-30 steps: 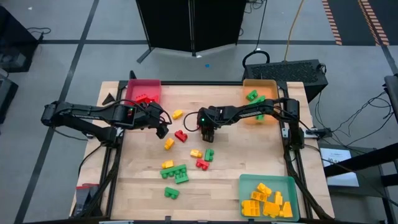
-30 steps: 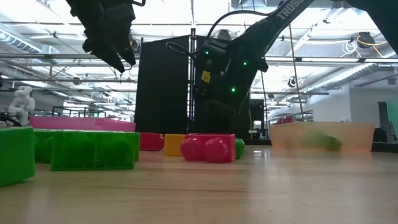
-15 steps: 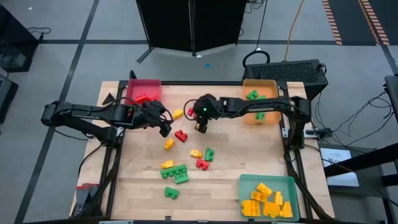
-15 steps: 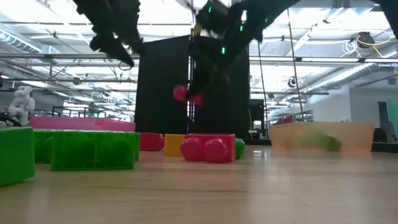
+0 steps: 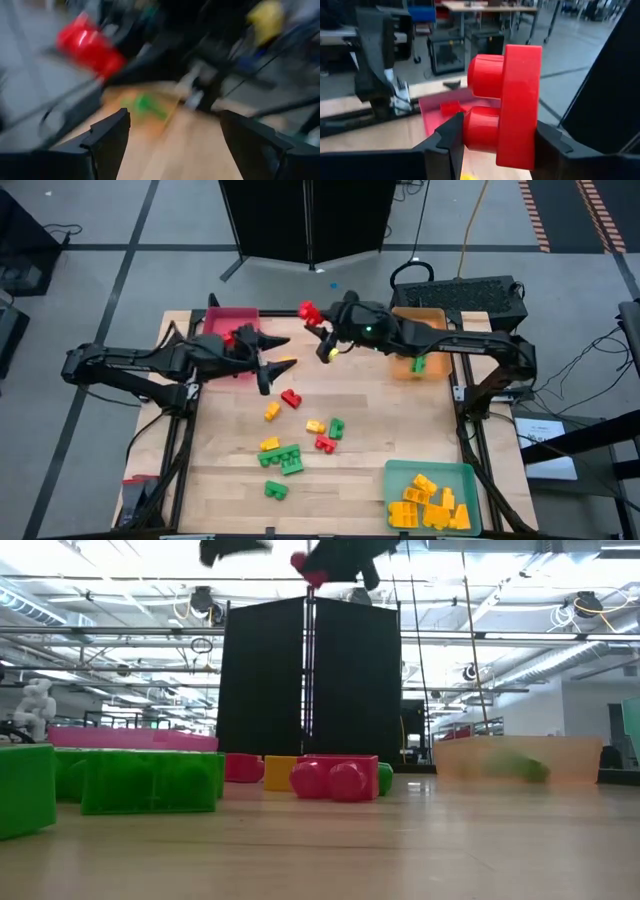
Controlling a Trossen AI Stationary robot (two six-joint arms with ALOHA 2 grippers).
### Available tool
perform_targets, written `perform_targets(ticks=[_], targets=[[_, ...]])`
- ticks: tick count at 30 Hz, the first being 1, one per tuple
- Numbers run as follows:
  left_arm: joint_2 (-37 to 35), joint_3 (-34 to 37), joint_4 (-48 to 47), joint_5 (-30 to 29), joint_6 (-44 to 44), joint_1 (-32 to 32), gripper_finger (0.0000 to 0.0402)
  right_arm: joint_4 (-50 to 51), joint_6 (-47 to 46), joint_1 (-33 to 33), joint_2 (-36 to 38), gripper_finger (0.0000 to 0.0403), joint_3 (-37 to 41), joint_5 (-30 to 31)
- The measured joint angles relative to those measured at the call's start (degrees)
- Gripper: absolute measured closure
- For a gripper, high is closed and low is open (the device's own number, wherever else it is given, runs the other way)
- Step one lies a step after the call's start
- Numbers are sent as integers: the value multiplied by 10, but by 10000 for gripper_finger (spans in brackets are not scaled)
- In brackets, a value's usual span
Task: Sort blocks
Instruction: Put the red game piece into the red bin
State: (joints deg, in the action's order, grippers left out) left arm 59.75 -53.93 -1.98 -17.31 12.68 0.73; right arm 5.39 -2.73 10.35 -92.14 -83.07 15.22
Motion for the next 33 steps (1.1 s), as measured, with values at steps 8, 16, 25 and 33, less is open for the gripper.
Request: perform_targets(ticks=[8, 16, 25, 33], targets=[[-9, 0, 90, 38, -61, -4, 91, -83, 25, -19, 35, 255, 0, -2], [-10, 0, 182, 100, -55, -43, 91, -135, 58, -60, 37, 255, 0, -6], [4, 0, 288, 240, -25, -72, 91, -163, 79, -90, 37, 255, 1, -6], [43, 0, 281, 217, -16, -75, 91, -199, 82, -110, 37, 255, 1, -6]])
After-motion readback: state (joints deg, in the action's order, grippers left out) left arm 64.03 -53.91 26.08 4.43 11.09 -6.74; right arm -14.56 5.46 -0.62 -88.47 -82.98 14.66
